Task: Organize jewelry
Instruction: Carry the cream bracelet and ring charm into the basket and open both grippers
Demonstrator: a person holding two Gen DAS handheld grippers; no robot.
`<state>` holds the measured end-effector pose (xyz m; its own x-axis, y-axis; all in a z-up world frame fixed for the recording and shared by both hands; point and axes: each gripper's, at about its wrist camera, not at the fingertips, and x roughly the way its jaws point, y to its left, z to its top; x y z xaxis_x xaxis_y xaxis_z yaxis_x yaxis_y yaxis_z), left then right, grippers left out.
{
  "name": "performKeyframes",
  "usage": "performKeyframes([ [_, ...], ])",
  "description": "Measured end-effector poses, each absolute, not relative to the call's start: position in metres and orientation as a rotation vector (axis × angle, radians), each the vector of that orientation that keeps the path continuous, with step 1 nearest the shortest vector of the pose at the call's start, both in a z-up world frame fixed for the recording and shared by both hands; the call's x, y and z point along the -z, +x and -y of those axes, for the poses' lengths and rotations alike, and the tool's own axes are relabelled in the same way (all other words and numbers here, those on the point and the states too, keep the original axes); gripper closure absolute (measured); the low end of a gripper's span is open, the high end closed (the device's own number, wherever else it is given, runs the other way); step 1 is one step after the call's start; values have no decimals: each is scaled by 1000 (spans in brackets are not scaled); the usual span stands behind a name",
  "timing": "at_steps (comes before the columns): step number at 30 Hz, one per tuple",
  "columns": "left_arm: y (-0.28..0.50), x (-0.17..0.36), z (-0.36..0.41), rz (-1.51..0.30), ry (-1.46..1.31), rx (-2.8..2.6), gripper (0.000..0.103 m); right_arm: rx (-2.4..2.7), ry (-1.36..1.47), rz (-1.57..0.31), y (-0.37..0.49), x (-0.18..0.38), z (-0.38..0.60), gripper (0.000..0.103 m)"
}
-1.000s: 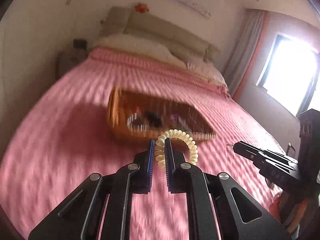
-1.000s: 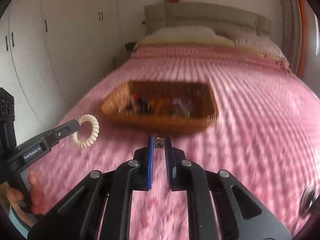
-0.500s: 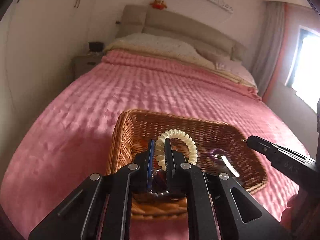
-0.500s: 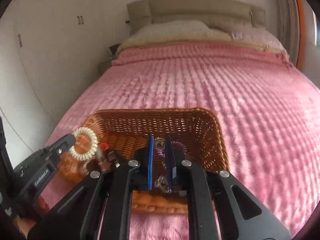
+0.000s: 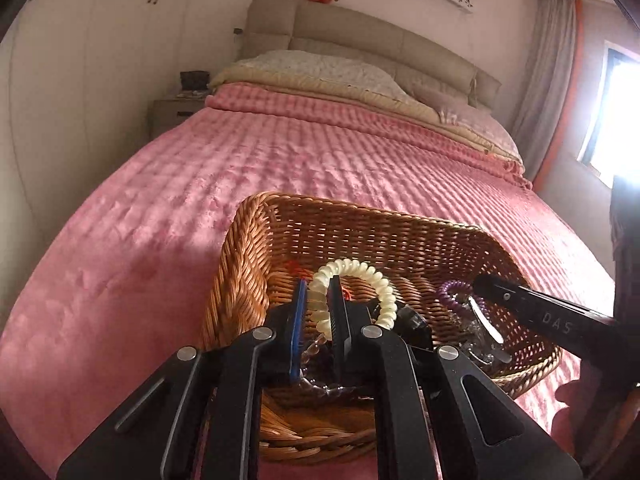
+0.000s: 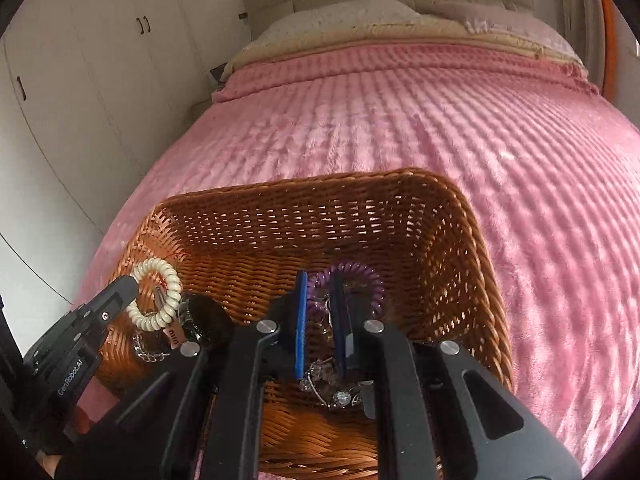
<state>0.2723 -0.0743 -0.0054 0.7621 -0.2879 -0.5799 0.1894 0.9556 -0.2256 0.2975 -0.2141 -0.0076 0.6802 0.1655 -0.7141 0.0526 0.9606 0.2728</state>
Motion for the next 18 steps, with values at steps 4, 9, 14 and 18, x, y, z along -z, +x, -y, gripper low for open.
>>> performKeyframes([
  [4, 266, 2, 75, -639, -155, 271, 71, -83, 288, -826, 295, 5, 215, 88],
  [9, 249, -12, 73, -598, -177, 304, 57, -102, 300, -803, 283, -6, 214, 87],
  [14, 214, -35, 66, -541, -203, 338, 45, -108, 287, -748, 246, -28, 210, 54],
  [18, 177, -49, 58, -492, -208, 352, 34, -124, 245, -693, 198, -46, 202, 53],
])
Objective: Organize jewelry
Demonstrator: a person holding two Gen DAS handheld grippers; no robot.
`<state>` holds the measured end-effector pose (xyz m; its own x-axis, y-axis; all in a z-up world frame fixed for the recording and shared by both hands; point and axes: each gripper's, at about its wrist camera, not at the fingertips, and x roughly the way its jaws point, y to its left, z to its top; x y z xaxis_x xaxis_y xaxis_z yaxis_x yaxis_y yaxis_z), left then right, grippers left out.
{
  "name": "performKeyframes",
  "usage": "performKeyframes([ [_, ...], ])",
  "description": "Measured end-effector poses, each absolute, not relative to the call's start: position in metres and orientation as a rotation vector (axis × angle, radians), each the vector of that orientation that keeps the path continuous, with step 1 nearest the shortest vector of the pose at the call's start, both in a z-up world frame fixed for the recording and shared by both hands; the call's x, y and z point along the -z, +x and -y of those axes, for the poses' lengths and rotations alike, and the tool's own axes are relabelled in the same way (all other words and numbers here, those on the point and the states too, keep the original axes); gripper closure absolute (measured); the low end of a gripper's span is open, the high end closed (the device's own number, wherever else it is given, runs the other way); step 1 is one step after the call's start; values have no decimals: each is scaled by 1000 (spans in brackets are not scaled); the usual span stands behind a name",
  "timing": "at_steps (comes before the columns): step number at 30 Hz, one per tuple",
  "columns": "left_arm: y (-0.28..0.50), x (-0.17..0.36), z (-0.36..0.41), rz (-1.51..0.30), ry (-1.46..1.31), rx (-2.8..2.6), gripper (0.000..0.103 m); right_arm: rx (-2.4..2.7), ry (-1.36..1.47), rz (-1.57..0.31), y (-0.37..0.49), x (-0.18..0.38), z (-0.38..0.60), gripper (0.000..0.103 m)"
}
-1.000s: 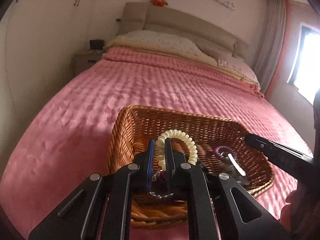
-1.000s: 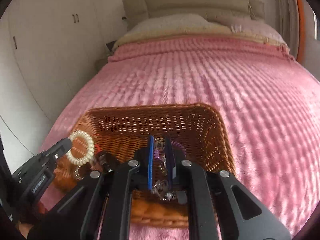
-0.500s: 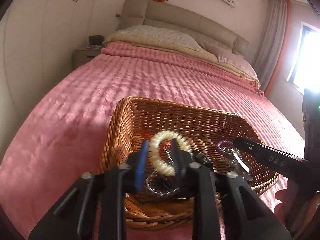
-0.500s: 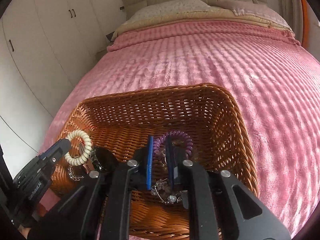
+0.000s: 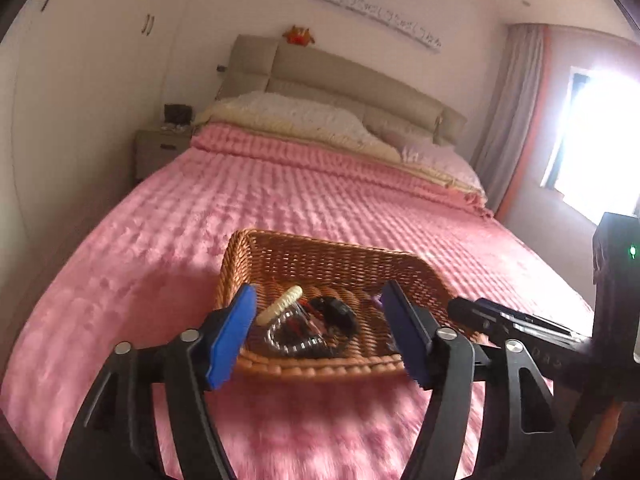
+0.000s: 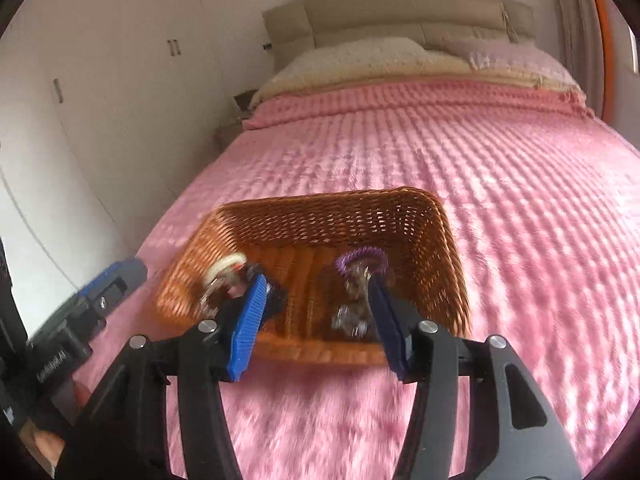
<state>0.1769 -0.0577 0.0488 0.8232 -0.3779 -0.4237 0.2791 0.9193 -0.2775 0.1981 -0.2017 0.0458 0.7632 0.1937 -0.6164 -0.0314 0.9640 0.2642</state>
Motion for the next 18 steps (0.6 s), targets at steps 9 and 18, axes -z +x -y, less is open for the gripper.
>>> performKeyframes([
  [9, 74, -43, 42, -326, -140, 236, 16, 0, 208, -457, 85, -50, 189, 18],
  [18, 47, -7, 44, -292, -52, 80, 14, 48, 118, -424, 73, -12, 188, 15],
])
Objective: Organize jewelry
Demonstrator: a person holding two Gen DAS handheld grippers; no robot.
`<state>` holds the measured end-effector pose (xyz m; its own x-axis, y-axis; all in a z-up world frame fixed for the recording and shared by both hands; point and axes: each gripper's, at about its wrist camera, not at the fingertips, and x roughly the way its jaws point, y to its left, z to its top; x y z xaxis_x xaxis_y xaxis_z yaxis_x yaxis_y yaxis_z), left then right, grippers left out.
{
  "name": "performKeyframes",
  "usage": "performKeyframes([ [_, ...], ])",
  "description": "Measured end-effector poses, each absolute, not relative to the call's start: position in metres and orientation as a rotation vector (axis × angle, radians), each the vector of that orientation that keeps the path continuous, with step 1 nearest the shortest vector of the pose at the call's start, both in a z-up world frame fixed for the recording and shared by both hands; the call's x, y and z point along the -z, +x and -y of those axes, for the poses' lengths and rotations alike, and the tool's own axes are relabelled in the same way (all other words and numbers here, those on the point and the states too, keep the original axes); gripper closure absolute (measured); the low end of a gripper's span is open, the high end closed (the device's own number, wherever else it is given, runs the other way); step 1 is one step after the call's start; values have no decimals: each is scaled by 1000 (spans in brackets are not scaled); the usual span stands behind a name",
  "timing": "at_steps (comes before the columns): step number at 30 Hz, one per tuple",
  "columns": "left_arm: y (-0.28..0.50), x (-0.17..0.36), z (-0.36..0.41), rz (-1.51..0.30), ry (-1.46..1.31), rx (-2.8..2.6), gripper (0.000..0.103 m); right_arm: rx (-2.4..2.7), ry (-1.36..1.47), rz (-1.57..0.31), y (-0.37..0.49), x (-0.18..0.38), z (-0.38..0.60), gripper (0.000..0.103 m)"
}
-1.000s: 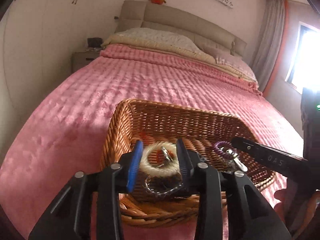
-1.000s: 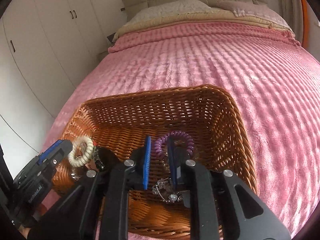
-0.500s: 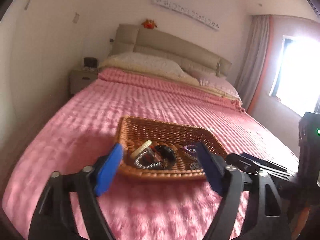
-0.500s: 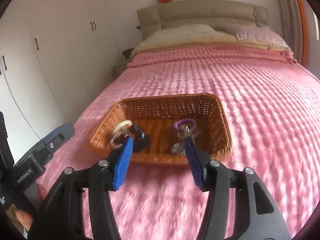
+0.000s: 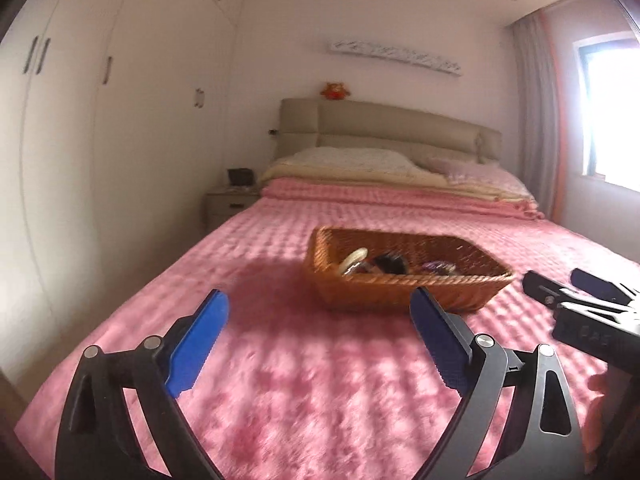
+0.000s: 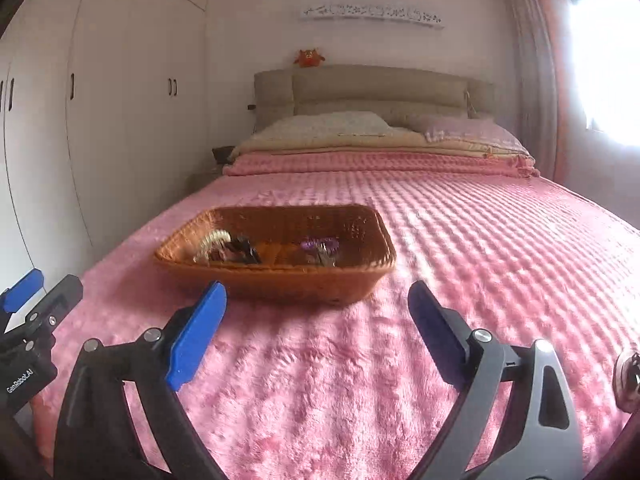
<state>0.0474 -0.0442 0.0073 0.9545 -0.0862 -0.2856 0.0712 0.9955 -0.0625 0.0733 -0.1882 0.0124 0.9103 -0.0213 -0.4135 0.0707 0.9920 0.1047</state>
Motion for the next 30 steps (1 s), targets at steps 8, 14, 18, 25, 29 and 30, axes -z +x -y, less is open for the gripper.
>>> performKeyframes([
  [8, 59, 1, 35, -332, -87, 85, 13, 25, 145, -422, 69, -3, 193, 11],
  [14, 64, 8, 34, -369, -99, 92, 12, 10, 85, -422, 71, -2, 178, 11],
  [18, 62, 7, 39, -358, -74, 96, 8, 9, 64, -410, 68, -2, 173, 8],
  [25, 59, 5, 45, -345, -51, 93, 8, 2, 89, -418, 67, -2, 178, 8],
  [29, 59, 5, 45, -350, -53, 92, 8, -4, 110, -422, 67, -3, 182, 8],
  [30, 59, 5, 45, -351, -54, 92, 8, -5, 112, -423, 68, -4, 183, 8],
])
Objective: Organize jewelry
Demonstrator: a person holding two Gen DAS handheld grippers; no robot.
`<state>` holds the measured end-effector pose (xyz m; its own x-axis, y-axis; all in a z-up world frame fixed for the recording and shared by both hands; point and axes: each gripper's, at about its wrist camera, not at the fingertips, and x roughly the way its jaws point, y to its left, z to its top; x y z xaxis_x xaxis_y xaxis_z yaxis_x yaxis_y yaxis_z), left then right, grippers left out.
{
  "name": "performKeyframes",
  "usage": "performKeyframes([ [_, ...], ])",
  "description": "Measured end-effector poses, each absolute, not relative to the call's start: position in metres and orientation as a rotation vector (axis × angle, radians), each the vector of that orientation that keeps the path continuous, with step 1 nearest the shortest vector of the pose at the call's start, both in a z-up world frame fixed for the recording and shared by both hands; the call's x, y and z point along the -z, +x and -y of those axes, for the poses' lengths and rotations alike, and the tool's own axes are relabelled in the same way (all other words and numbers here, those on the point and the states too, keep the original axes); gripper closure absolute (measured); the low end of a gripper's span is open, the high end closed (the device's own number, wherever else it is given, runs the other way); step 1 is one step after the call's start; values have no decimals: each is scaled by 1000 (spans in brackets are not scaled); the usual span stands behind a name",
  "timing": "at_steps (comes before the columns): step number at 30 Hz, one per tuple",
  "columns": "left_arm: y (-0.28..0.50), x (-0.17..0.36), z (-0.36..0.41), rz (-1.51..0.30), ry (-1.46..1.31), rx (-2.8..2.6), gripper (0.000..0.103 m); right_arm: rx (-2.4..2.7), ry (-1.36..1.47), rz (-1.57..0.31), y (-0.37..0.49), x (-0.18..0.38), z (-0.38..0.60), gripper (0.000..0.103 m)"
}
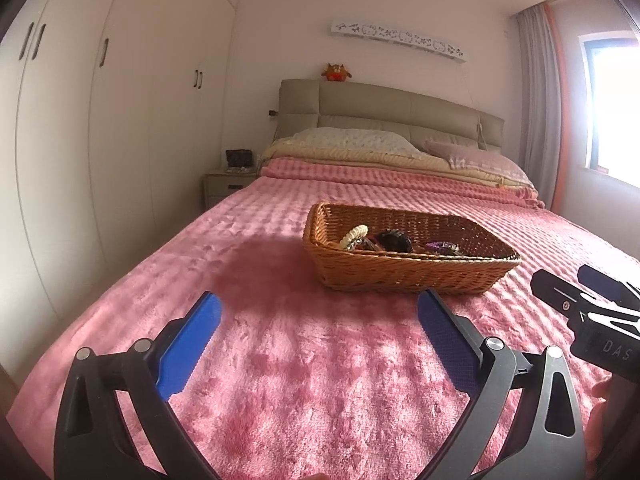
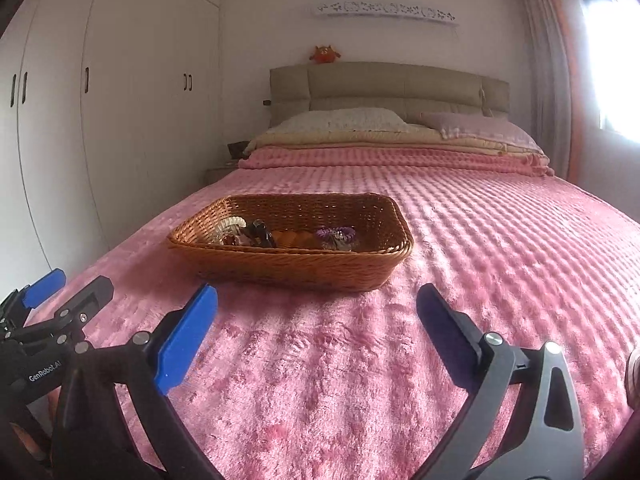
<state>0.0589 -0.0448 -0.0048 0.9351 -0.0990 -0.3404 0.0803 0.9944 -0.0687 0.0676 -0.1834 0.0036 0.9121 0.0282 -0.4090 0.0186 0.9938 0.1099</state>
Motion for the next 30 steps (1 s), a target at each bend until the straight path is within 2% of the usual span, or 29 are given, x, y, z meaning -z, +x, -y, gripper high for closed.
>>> performKeyframes([
  [30, 58, 2, 43, -346, -58, 90, 8, 6, 71, -399, 58, -8, 174, 8],
])
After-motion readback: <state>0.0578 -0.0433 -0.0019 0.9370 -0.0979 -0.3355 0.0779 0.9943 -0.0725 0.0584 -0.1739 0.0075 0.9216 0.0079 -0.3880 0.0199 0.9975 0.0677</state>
